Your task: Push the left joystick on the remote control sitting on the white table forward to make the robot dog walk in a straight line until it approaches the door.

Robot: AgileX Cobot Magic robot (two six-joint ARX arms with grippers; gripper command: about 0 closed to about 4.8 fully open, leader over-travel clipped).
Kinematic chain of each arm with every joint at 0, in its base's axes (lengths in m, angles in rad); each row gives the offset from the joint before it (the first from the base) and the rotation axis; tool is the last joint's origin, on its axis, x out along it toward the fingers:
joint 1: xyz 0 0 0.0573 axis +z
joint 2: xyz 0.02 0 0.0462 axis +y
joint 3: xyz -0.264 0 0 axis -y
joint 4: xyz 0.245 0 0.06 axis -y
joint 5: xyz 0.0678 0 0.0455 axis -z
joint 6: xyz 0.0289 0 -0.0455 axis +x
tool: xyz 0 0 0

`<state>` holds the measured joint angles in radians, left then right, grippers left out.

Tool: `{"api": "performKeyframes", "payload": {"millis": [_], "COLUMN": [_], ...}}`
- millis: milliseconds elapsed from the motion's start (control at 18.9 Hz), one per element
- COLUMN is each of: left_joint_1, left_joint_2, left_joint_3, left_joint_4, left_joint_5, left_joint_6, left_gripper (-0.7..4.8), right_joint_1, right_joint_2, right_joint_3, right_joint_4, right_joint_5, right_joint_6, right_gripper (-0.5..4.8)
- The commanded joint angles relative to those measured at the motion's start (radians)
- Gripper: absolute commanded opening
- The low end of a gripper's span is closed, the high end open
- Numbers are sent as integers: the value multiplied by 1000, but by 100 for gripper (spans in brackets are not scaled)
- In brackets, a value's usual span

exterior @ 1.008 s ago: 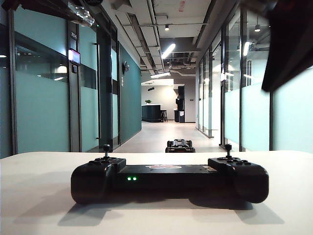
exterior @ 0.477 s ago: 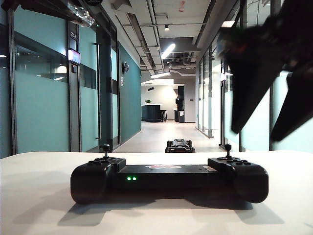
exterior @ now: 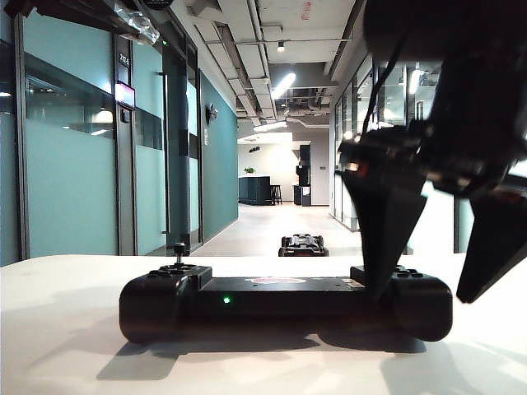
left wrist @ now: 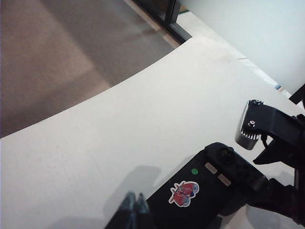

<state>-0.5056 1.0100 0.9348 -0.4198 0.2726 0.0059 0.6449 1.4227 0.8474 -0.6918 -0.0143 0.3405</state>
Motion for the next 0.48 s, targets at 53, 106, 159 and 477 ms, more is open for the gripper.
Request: {"api": "performKeyframes", "payload": {"millis": [53,106,159,477], "left_joint_1": [0,0,0,0], "left_joint_2": [-3,-3,-3,-2], "left_joint_3": [5,5,5,5], "left_joint_4": [10,10,10,10], "left_joint_5": [5,5,5,5], "left_joint_6": [2,3,3,2], "left_gripper": [-5,-5,-5,-5], "right_joint_1": [0,0,0,0], "right_joint_2": [22,31,40,62], "right_joint_3": [4,4,4,4], "right_joint_4": [46,51,61,84], "right_joint_5": [4,4,2,-31], "right_joint_6": [0,0,0,0], "right_gripper": [459,458,458,430]}}
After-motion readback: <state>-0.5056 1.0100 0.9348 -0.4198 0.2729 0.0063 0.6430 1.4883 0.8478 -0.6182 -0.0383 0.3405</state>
